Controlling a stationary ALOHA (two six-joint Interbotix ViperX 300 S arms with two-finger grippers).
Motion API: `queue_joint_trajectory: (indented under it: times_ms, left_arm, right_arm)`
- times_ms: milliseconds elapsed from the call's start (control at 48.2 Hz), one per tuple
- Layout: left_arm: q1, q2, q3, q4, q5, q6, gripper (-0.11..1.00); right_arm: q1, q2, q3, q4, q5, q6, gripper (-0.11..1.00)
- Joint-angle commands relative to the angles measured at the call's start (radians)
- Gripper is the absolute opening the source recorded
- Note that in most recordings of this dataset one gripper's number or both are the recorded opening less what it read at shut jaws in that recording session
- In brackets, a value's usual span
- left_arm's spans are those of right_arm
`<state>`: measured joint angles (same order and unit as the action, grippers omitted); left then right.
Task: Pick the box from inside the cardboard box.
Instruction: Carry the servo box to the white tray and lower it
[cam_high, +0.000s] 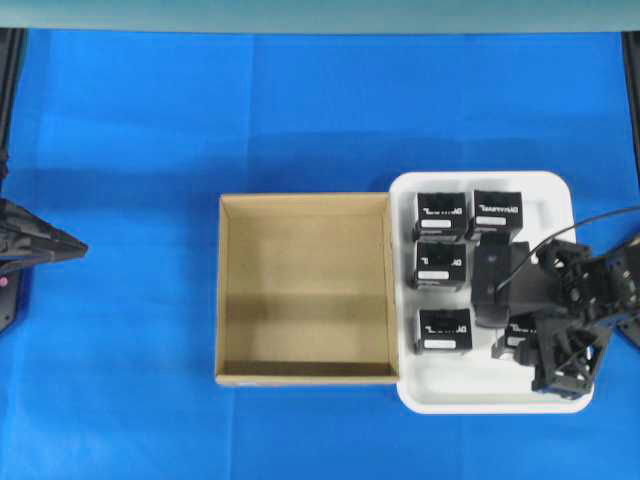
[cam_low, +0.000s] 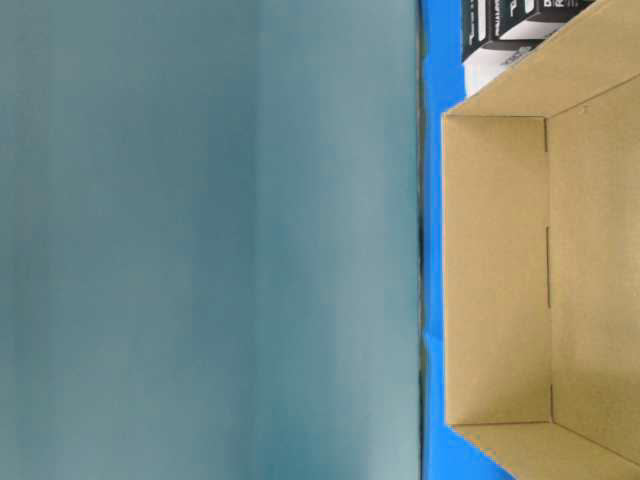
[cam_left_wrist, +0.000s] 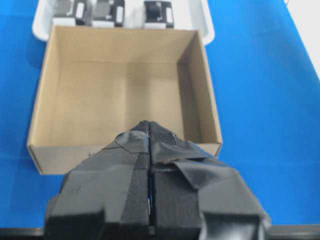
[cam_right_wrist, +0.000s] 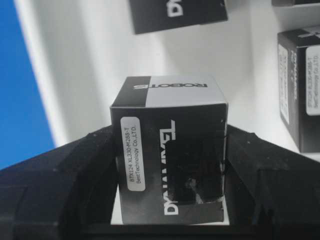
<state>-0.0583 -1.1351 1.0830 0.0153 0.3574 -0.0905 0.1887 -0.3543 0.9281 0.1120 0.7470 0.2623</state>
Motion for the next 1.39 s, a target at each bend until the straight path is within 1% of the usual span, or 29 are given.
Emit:
queue_joint_trajectory:
  times_ms: [0,124,373,539,560,685,747,892,1037,1162,1369]
  left_arm:
    - [-0.002,0.014,-0.029,0.002,-0.006,-0.002,-0.07]
    - [-0.002,0.014,-0.029,0.002,-0.006,-0.002,-0.07]
    - [-0.002,0.014,-0.029,0.002,-0.006,-0.031,-0.07]
    - [-0.002,0.014,-0.029,0.002,-0.006,-0.031,-0.07]
    - [-0.002,0.014,-0.029,0.002,-0.006,-0.031,-0.07]
    - [-0.002,0.014,-0.029,0.002,-0.006,-0.031,-0.07]
    - [-0.002,0.014,-0.031,0.002,-0.006,-0.032,-0.07]
    - [-0.002,0.014,-0.031,0.002,-0.006,-0.032,-0.07]
    - [-0.002,0.014,-0.029,0.002,-0.006,-0.031,-0.07]
    - [-0.002,0.014,-0.031,0.002,-0.006,-0.032,-0.07]
    - [-0.002,0.014,-0.031,0.002,-0.006,-0.032,-0.07]
  right_arm:
    - [0.002,0.032,0.006,-0.021,-0.031,0.0,0.61]
    - [-0.002,0.066,0.002,-0.054,-0.051,0.0,0.61]
    - [-0.006,0.081,0.0,-0.054,-0.077,0.002,0.61]
    - [-0.009,0.081,0.002,-0.055,-0.078,0.003,0.61]
    - [-0.009,0.081,0.002,-0.054,-0.077,0.002,0.63]
    - [-0.009,0.081,0.002,-0.055,-0.075,0.002,0.91]
    - [-0.009,0.081,0.0,-0.057,-0.075,0.002,0.97]
    - [-0.009,0.078,-0.006,-0.057,-0.071,0.008,0.96]
    - [-0.009,0.04,-0.025,-0.057,-0.044,0.009,0.96]
    - [-0.017,-0.032,-0.057,-0.057,0.0,0.015,0.96]
    - [-0.048,-0.195,-0.124,-0.057,0.135,0.015,0.96]
